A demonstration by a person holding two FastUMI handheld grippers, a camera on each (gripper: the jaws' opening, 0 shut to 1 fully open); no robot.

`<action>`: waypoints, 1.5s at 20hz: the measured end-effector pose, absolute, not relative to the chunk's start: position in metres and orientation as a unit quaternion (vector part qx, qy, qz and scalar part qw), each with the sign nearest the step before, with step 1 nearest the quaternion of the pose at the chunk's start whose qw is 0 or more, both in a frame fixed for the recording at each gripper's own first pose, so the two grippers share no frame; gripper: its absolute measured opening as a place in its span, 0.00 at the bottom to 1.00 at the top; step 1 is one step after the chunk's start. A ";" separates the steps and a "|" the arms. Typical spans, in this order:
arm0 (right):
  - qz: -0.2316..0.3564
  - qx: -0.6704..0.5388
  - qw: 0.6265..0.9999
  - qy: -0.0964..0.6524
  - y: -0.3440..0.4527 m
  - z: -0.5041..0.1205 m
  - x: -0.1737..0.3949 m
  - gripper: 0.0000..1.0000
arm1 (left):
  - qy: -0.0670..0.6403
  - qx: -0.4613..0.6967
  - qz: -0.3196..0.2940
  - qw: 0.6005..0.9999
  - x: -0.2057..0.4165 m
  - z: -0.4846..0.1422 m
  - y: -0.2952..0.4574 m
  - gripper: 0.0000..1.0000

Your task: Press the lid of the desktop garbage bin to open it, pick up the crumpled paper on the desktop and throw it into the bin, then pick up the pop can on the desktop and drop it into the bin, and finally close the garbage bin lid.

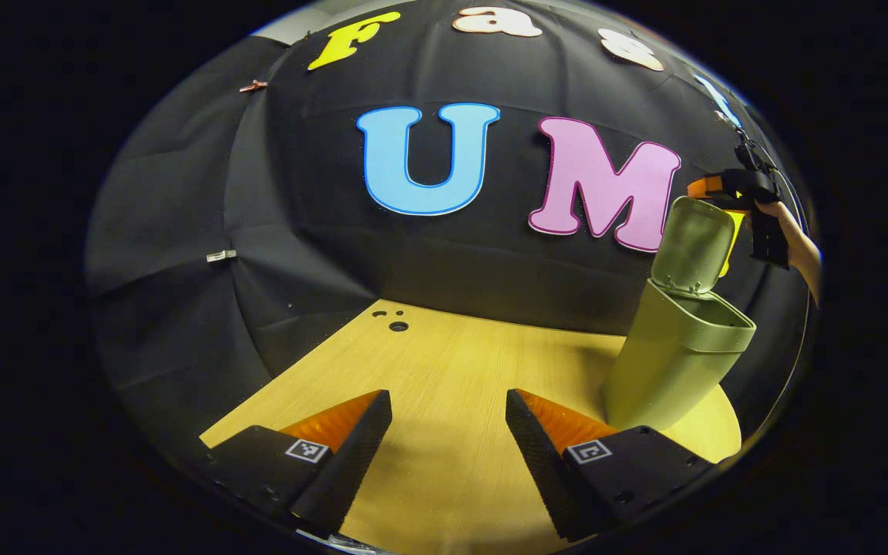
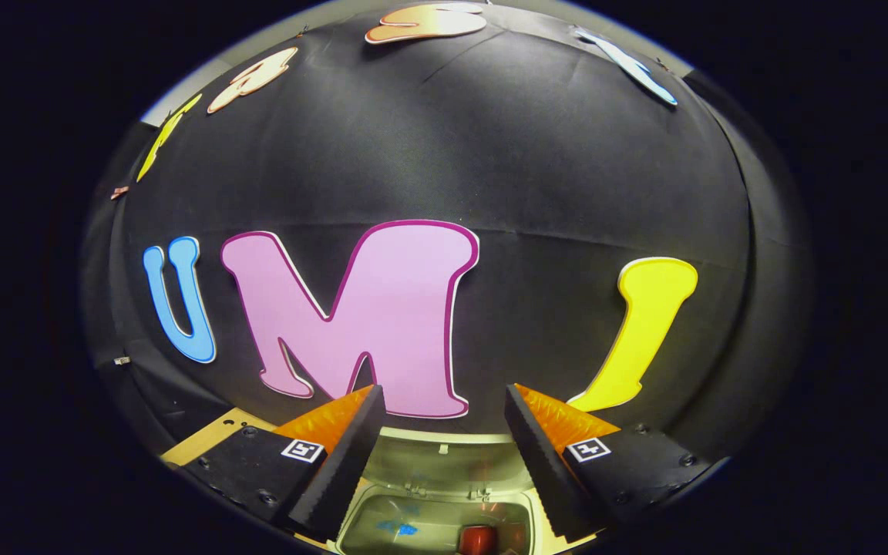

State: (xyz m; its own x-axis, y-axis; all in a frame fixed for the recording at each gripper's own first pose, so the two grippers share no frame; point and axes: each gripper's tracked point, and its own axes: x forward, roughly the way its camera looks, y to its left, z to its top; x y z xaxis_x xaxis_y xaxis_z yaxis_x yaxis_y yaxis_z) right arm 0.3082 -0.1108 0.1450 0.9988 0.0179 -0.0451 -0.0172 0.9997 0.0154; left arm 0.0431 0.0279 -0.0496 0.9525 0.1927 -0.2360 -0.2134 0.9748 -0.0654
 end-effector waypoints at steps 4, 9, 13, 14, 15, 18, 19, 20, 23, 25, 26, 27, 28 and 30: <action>0.018 0.020 0.999 0.026 -0.107 0.132 0.278 0.98 | 0.129 -0.069 0.084 0.986 0.038 -0.061 0.013 0.96; 0.013 0.012 0.999 0.045 -0.103 0.105 0.238 0.98 | 0.139 -0.069 0.062 0.986 0.032 -0.070 0.012 0.96; 0.003 0.024 0.997 0.067 -0.098 0.066 0.210 0.97 | 0.156 -0.053 0.028 0.986 0.031 -0.076 0.020 0.96; -0.001 0.024 0.997 0.074 -0.098 0.053 0.204 0.98 | 0.156 -0.044 0.021 0.987 0.030 -0.074 0.023 0.96; -0.007 0.024 0.996 0.081 -0.097 0.043 0.200 0.98 | 0.154 -0.034 0.017 0.987 0.030 -0.074 0.027 0.99; -0.021 0.015 0.995 0.091 -0.097 0.017 0.190 0.98 | 0.155 -0.022 0.001 0.988 0.029 -0.079 0.032 0.96; -0.025 0.010 0.995 0.095 -0.097 0.009 0.188 0.98 | 0.159 -0.022 -0.004 0.987 0.028 -0.084 0.033 0.96; -0.030 0.005 0.995 0.100 -0.096 0.001 0.186 0.98 | 0.162 -0.022 -0.009 0.987 0.028 -0.087 0.034 0.96; -0.040 -0.005 0.992 0.116 -0.096 -0.021 0.184 0.98 | 0.164 -0.022 -0.017 0.986 0.030 -0.092 0.038 0.96; -0.041 0.001 0.991 0.129 -0.092 -0.035 0.184 0.98 | 0.164 -0.025 -0.021 0.986 0.032 -0.093 0.040 0.96; -0.039 0.008 0.990 0.133 -0.090 -0.038 0.183 0.98 | 0.164 -0.026 -0.023 0.986 0.033 -0.095 0.042 0.96; -0.042 0.012 0.991 0.127 -0.090 -0.035 0.187 0.98 | 0.164 -0.025 -0.023 0.986 0.035 -0.095 0.044 0.96; -0.043 0.015 0.990 0.132 -0.090 -0.037 0.185 0.98 | 0.164 -0.026 -0.024 0.986 0.036 -0.094 0.047 0.96; -0.046 0.019 0.989 0.136 -0.090 -0.039 0.185 0.99 | 0.161 -0.024 -0.021 0.986 0.039 -0.097 0.052 0.96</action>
State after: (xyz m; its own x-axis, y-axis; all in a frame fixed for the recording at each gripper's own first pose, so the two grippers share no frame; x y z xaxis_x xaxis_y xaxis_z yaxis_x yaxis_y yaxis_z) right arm 0.1850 -0.0899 -0.0389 0.9586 -0.0852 -0.2716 0.0954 0.9951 0.0245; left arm 0.0386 0.0521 -0.0973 0.9474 -0.0489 -0.3164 0.0335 0.9980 -0.0540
